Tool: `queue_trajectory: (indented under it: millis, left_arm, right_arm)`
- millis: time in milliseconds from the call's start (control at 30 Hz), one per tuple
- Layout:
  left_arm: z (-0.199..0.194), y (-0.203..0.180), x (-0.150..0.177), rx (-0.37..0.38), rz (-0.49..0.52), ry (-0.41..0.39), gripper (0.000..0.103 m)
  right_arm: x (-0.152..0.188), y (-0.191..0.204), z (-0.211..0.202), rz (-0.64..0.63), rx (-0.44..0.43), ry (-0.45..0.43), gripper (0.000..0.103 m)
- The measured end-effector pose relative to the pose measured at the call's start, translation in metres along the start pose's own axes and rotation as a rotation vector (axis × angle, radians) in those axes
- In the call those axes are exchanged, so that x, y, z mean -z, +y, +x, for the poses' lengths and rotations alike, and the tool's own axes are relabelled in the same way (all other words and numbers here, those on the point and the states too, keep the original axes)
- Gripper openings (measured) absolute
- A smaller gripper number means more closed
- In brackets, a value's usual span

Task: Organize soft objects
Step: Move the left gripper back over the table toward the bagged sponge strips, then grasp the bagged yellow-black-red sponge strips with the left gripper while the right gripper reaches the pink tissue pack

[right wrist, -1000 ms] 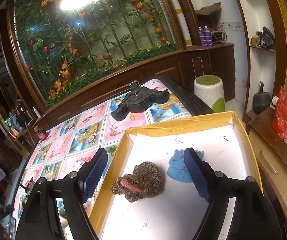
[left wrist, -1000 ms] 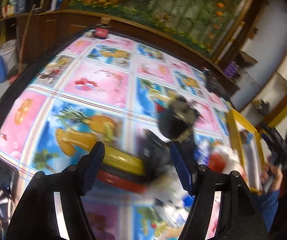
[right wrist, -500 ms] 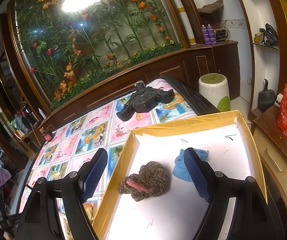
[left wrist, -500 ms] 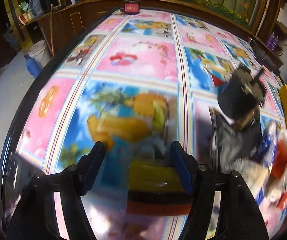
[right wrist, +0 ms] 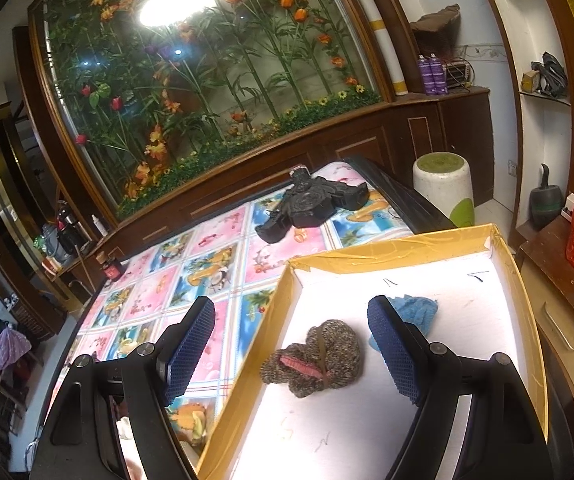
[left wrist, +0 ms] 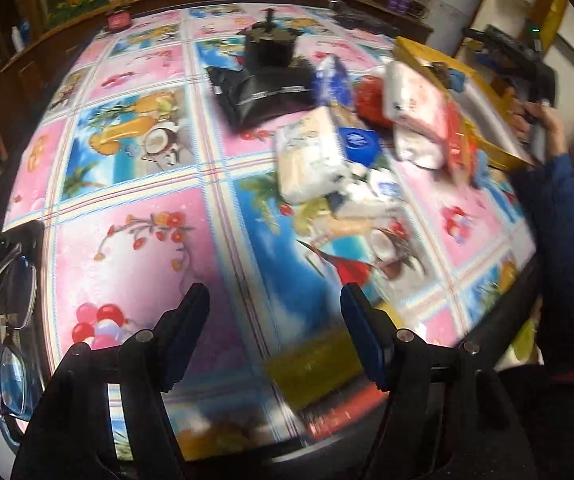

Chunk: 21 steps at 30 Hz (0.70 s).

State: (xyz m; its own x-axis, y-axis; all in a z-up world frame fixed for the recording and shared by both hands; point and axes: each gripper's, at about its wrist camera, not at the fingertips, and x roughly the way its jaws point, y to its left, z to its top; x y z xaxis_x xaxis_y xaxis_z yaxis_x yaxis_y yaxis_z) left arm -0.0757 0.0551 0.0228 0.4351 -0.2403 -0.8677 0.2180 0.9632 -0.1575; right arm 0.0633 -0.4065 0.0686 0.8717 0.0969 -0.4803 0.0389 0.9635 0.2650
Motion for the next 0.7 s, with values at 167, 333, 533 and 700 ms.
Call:
queue_trajectory:
  millis: [167,333,533,700]
  left_arm:
    - [-0.022,-0.021,0.007,0.058,0.144,-0.050,0.068]
    - [-0.017,-0.048,0.022,0.057,0.359,0.018,0.068]
    - [0.003,-0.059,0.032,-0.052,0.474,0.060,0.069]
    - [0.020,-0.047,0.014,-0.086,0.373,0.006,0.072]
  right_arm:
    - [0.006,0.002,0.004,-0.004,-0.007,0.004,0.080]
    - [0.008,0.004,0.008,-0.006,0.003,0.014,0.080]
    - [0.010,0.010,0.009,-0.016,-0.005,0.016,0.080]
    - [0.014,0.016,0.008,-0.036,-0.045,0.019,0.081]
